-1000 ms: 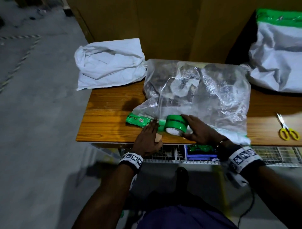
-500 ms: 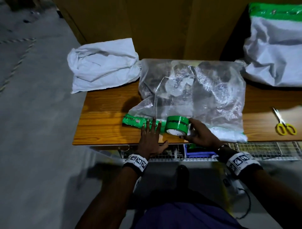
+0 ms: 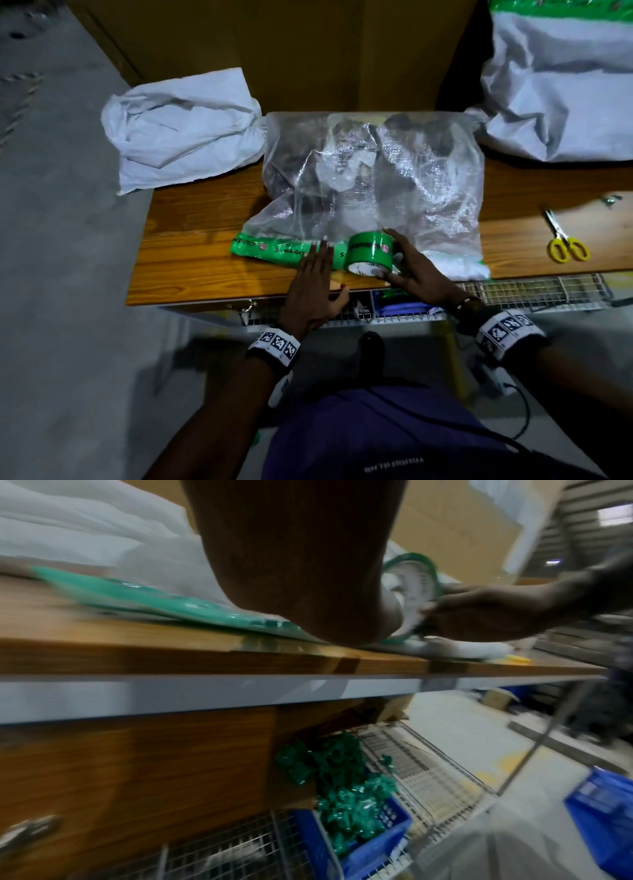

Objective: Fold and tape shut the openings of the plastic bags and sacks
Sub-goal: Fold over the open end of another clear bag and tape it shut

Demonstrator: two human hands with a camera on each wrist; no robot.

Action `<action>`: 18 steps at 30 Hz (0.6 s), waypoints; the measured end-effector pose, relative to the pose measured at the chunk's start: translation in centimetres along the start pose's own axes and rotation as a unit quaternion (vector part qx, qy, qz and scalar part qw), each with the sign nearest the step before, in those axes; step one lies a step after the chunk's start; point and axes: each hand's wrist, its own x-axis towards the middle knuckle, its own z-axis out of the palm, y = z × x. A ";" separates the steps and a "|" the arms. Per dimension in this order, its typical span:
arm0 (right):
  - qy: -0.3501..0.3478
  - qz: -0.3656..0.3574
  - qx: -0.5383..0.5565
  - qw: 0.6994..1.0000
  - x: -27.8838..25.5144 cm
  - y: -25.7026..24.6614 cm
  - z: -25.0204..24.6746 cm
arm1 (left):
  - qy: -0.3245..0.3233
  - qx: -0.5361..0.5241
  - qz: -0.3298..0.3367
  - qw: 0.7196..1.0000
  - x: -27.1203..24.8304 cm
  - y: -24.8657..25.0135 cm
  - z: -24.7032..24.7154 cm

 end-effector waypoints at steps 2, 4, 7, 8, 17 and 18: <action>0.007 -0.016 -0.048 0.999 0.0 0.4 0.2 | -0.007 -0.021 0.014 1.000 0.4 1.0 0.7; -0.001 -0.061 -0.100 0.993 0.2 0.5 0.1 | -0.004 -0.030 0.004 1.000 0.6 1.1 1.3; -0.031 -0.102 -0.164 0.981 0.8 0.0 -1.0 | -0.001 -0.019 -0.008 1.000 0.8 0.7 1.7; -0.039 -0.105 -0.183 0.977 0.9 -0.2 -1.8 | -0.002 -0.013 -0.010 1.000 0.9 0.8 1.7; -0.061 -0.096 -0.188 0.976 -0.1 0.2 -4.3 | 0.005 -0.009 -0.034 0.999 1.1 1.9 1.5; -0.061 -0.087 -0.164 0.981 0.0 0.6 -3.7 | 0.010 -0.009 -0.042 0.999 1.2 2.3 1.6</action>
